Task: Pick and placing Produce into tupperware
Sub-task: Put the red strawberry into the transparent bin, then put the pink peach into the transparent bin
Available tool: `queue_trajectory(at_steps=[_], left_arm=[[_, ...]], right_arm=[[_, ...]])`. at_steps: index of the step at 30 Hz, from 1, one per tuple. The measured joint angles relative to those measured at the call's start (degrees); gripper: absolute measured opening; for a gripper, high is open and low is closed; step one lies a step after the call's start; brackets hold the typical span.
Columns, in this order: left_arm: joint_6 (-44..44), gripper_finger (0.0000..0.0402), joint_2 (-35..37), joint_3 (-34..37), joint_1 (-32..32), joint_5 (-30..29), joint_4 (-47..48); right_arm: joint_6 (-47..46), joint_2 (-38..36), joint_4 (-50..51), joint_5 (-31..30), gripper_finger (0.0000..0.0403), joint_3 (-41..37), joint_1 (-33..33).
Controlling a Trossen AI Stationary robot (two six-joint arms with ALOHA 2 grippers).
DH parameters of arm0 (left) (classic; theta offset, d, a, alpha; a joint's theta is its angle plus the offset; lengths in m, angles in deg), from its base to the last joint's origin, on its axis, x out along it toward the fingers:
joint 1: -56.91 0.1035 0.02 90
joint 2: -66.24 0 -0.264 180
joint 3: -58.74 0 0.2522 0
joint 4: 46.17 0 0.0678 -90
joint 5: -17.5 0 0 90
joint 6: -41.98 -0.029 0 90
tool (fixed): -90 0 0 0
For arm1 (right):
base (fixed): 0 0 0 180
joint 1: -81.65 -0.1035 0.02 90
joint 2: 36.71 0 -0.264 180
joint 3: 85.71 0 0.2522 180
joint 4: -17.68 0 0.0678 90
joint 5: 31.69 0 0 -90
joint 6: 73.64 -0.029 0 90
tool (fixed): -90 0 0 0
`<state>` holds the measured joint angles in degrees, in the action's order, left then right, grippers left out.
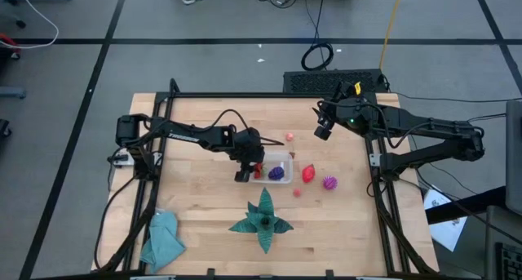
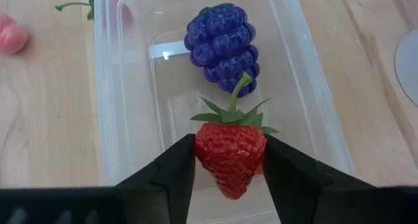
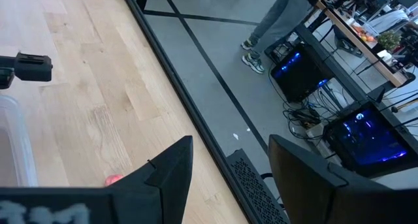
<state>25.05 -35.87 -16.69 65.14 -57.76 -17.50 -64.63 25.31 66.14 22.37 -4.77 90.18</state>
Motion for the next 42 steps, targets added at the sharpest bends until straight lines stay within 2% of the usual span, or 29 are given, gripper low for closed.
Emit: queue_trajectory(at_steps=[6, 14, 22, 32, 42], left_arm=[[0.0, 0.0216, 0.0, 0.0, 0.0, -0.1, 0.0], [-0.7, 0.0245, 2.0, 0.0, 0.0, -5.8, -0.5], [-1.5, 0.0248, 10.0, 0.0, 0.9, -13.7, 4.0], [-0.3, 0.0249, 25.0, 0.1, 3.7, -22.5, 15.5], [10.3, 0.0244, 35.3, 0.0, 5.4, -22.7, 21.1]], right_arm=[[0.0, 0.0, 0.0, 0.0, 0.0192, 0.0, 0.0], [0.0, 0.0, 0.0, 0.0, 0.0192, 0.0, 0.0], [0.0, 0.0, 0.2, 0.0, 0.0192, 0.0, 0.0], [0.7, 0.0, 0.7, 0.2, 0.0192, 0.0, 0.0], [2.3, 0.8, 8.4, 8.9, 0.0192, -0.5, 4.3]])
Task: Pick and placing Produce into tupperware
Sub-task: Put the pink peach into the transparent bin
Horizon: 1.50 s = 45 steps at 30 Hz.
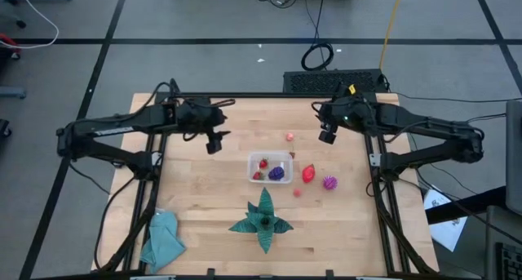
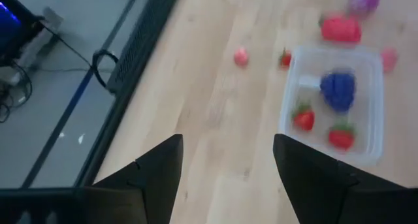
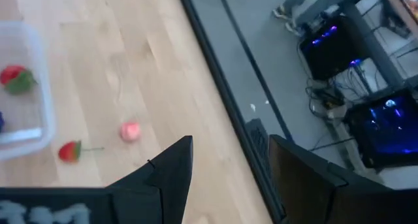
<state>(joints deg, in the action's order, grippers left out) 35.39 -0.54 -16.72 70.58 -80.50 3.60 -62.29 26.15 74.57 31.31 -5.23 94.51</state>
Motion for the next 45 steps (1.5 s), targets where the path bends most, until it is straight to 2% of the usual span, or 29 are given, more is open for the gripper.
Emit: queue_trajectory(at_steps=[2, 7, 12, 17, 23, 26, 36, 39, 45], left_arm=[[1.8, 0.0244, 0.8, 0.0, 0.1, -0.1, 1.8], [4.4, 0.0243, 1.2, 0.1, 0.1, -1.0, 2.6], [5.3, 0.0244, 1.2, 0.0, 0.1, -1.0, 2.0], [5.3, 0.0244, 1.2, 0.0, 0.2, -1.1, 2.6], [5.4, 0.0244, 1.2, 0.0, 0.2, -1.1, 3.0], [5.4, 0.0243, 1.2, 0.0, 0.2, -1.2, 3.8], [5.4, 0.0244, 1.2, 0.0, 0.2, -1.2, 4.6], [5.7, 0.0244, 1.2, 0.0, 0.2, -1.1, 4.6], [5.6, 0.0243, 1.2, 0.0, 0.2, -1.1, 4.6]], right_arm=[[2.2, 0.4, -2.2, 3.9, 0.0192, -1.4, 1.8], [6.1, 3.6, -8.9, 18.6, 0.0192, -5.9, 7.8], [8.8, 9.2, -9.9, 20.1, 0.0192, -7.6, 12.5], [10.4, 16.7, -11.1, 27.1, 0.0192, -7.3, 15.7], [11.8, 24.0, -11.2, 27.8, 0.0192, -4.7, 16.0], [11.8, 26.5, -10.9, 32.1, 0.0192, -3.6, 15.3], [12.3, 29.9, -11.3, 37.8, 0.0192, -3.3, 14.1], [12.4, 29.9, -11.4, 37.0, 0.0192, -3.3, 14.0], [13.0, 27.6, -12.9, 30.1, 0.0192, -3.3, 14.1]])
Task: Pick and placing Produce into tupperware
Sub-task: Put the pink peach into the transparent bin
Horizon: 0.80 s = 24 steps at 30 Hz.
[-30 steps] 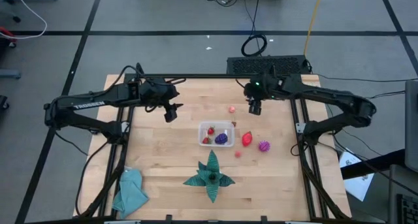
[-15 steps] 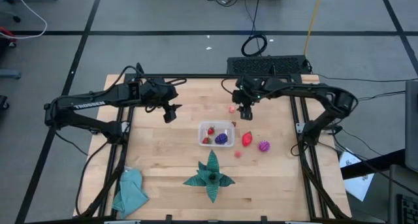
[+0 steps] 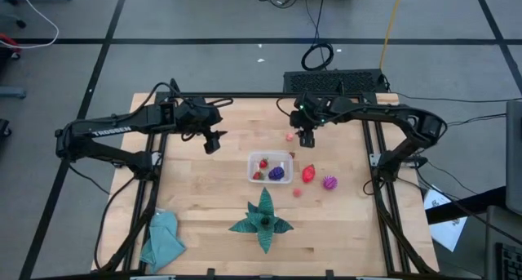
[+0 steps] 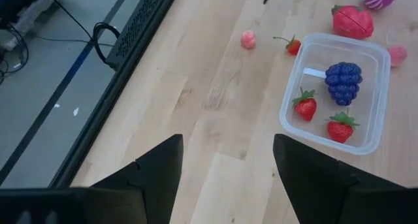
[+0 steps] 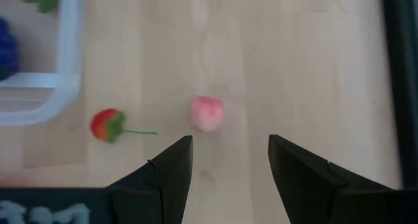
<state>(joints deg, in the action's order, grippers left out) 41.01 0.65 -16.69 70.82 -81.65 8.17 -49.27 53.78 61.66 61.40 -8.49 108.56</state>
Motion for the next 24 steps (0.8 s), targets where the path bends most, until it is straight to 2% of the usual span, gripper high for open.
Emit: queue_trajectory(at_steps=[4, 13, 20, 24], left_arm=[[-0.3, 0.0243, 0.0, 0.0, 0.0, 0.0, 0.0], [-0.3, 0.0244, 0.0, 0.0, 0.0, 0.0, 0.5], [-0.3, 0.0244, 0.0, 0.0, 0.0, 0.0, 0.5], [-0.3, 0.0244, 0.0, 0.0, 0.0, 0.0, 0.5]], right_arm=[[-1.2, -1.2, 0.0, -3.2, 0.0192, 0.0, 0.0], [-4.0, -1.2, 1.6, -3.3, 0.0192, 0.0, 0.1], [4.9, -1.2, 0.8, -3.3, 0.0192, 0.0, -0.2], [6.7, -1.2, 0.0, -3.3, 0.0192, 0.0, -0.3]])
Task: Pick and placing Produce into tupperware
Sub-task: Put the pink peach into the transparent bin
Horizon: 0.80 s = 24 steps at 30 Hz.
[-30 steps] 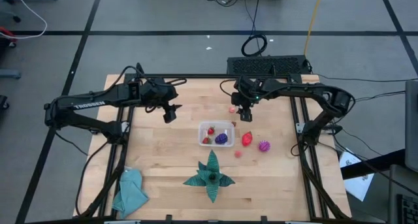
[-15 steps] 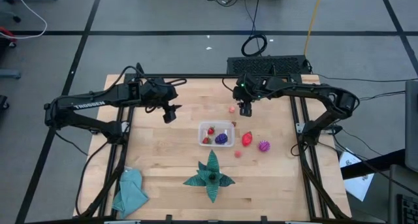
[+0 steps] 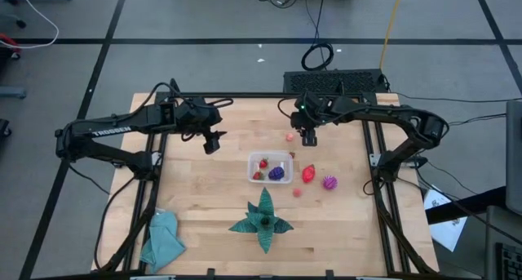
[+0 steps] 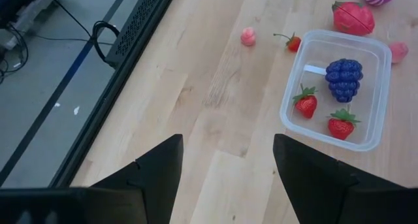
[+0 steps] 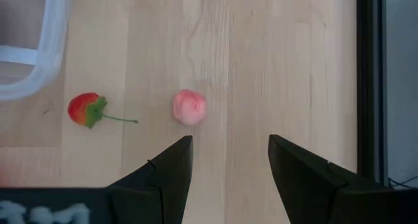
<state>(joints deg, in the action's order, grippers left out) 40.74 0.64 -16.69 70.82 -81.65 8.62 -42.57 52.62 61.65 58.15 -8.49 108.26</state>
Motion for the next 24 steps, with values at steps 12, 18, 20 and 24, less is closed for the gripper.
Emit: queue_trajectory(at_steps=[12, 18, 20, 24], left_arm=[[0.2, 0.0244, 0.0, 0.0, 0.0, 0.0, -0.1], [0.1, 0.0244, 0.0, 0.0, 0.0, 0.0, 0.7], [0.0, 0.0244, 0.0, 0.0, 0.0, 0.0, 1.7], [0.0, 0.0244, 0.0, 0.0, 0.0, 0.0, 3.6]], right_arm=[[-0.3, 10.5, 18.9, 0.6, 0.0192, 14.1, 0.0], [1.9, 15.5, 19.5, 7.6, 0.0192, 19.7, 0.0], [2.3, 15.5, 18.7, 7.9, 0.0192, 19.8, 0.2], [2.7, 15.5, 18.7, 10.0, 0.0192, 19.8, 1.1]])
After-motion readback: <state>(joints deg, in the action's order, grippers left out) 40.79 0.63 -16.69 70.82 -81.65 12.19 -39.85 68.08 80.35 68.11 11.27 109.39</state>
